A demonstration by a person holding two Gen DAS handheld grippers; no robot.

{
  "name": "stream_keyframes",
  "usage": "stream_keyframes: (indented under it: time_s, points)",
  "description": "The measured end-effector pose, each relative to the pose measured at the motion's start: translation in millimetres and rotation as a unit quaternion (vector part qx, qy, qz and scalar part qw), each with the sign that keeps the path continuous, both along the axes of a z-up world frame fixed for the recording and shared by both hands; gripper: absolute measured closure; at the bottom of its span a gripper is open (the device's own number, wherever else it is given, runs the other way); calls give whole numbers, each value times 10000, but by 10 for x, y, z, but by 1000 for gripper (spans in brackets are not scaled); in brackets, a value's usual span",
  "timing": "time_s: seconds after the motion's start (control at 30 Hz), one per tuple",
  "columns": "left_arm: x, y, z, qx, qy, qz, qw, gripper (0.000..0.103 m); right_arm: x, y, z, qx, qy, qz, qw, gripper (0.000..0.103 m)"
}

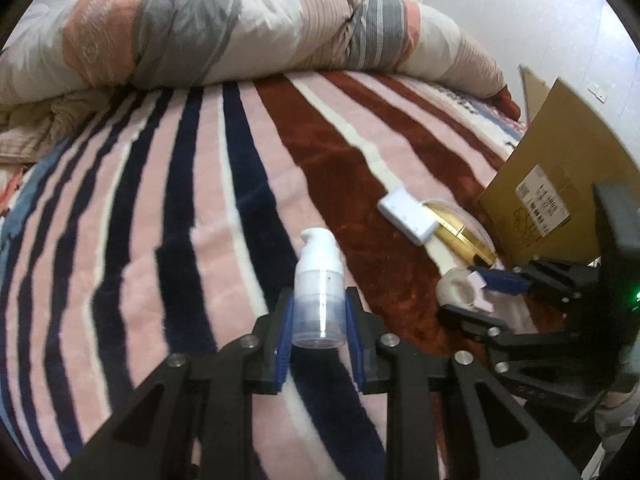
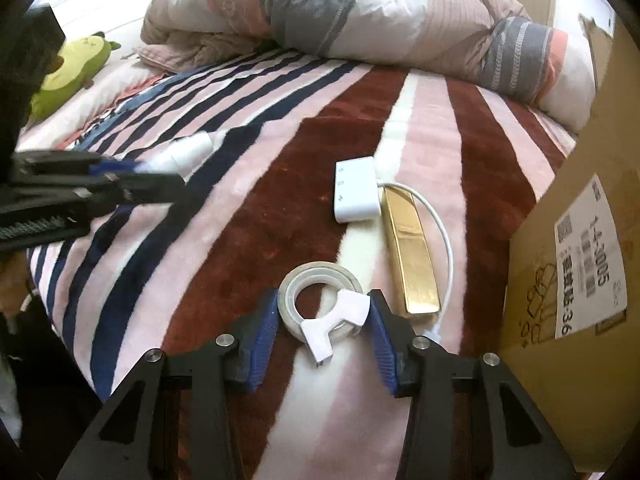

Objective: Organize rigid objects
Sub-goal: 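Release the pump bottle and tape roll into the box with both grippers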

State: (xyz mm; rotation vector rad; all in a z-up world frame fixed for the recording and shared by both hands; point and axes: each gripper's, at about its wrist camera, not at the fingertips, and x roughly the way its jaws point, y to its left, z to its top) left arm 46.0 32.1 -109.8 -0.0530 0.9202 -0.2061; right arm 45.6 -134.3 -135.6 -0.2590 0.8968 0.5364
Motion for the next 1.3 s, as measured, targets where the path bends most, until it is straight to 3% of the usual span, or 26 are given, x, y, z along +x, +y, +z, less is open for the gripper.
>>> stream_keyframes:
  time_s: [0.1, 0.2, 0.3, 0.4, 0.57, 0.7, 0.9, 1.3]
  points:
    - [-69, -16, 279, 92, -289, -27, 9995, 82, -130, 40, 225, 161, -266, 267, 9992, 63]
    - [-116, -121, 674, 68, -649, -188, 9977, 82, -299, -15, 681, 586, -574, 537, 9952, 63]
    - [-123, -306, 1121, -53, -1013, -428, 9939, 82, -417, -114, 1088, 653, -1079, 634, 9900, 63]
    - [-78, -633, 1522, 4, -1332, -712, 9885, 82, -452, -345, 1452, 670, -1484, 544, 9852, 63]
    - [91, -1222, 1847, -57, -1433, -1299, 9811, 82, -338, -981, 1865, 785, -1771, -43, 9810, 63]
    - [302, -1752, 1895, -25, -1276, -1689, 9773, 82, -155, -1466, 1909, 474, -1627, -583, 9838, 63]
    - [591, -2288, 1686, 26, -803, -1955, 9774, 82, 121, -1941, 1673, 344, -1089, -996, 9885, 63]
    - [750, -2502, 1244, 360, -233, -1939, 9801, 82, 82, -2198, 1472, 506, -879, -981, 9900, 58]
